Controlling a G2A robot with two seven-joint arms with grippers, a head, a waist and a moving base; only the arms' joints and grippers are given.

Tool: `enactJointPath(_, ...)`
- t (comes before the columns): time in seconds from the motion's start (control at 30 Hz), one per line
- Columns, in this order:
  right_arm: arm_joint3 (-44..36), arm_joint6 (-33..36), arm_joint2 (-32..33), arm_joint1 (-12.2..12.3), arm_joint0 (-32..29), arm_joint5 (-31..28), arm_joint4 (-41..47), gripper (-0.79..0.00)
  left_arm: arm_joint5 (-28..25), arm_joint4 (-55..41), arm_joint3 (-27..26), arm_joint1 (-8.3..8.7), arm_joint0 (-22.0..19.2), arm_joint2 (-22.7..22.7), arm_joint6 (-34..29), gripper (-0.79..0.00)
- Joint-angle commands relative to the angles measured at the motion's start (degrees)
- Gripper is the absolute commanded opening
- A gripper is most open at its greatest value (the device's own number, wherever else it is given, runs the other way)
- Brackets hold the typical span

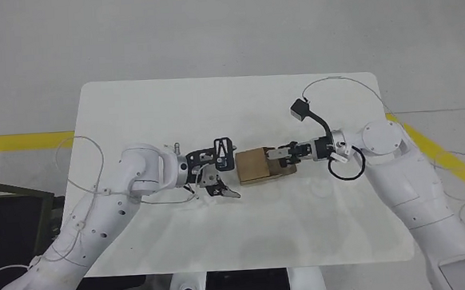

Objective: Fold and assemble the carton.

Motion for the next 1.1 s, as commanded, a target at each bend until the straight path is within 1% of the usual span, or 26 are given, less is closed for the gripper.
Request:
enactJointPath(0.0,-1.4,0.4,1.2,0.4,-1.1,0.3,0.1,0.0,0.6,1.4,0.9,-0.35,-0.5,0.7,1.2,0.0)
enactJointPath(0.2,-5.3,1.2,4.8,1.7,-5.0,1.6,0.1,0.0,3.2,3.8,4.3,-1.65,-2.0,3.3,3.4,0.0)
enactJointPath(0.37,-8.3,1.3,6.0,2.4,-7.8,2.3,-0.3,0.0,4.7,3.5,7.8,-2.86,-3.9,5.0,4.5,0.0)
enactJointPath(0.63,-8.6,1.1,6.1,2.4,-8.1,2.3,-0.5,0.0,4.5,4.3,12.4,-4.31,-6.9,6.4,6.9,0.0)
enactJointPath(0.73,-8.6,0.7,6.1,2.4,-8.3,2.4,-0.4,0.0,4.1,4.8,14.0,-4.71,-7.9,6.6,7.9,0.0)
enactJointPath(0.97,-9.0,-2.1,5.2,2.4,-10.7,5.0,1.0,0.0,-1.2,7.9,16.3,-5.55,-10.4,7.7,12.1,0.0)
enactJointPath(1.07,-10.4,-2.4,5.8,2.7,-11.9,6.4,1.3,0.0,-2.4,9.8,17.5,-5.92,-11.2,8.2,14.4,0.0)
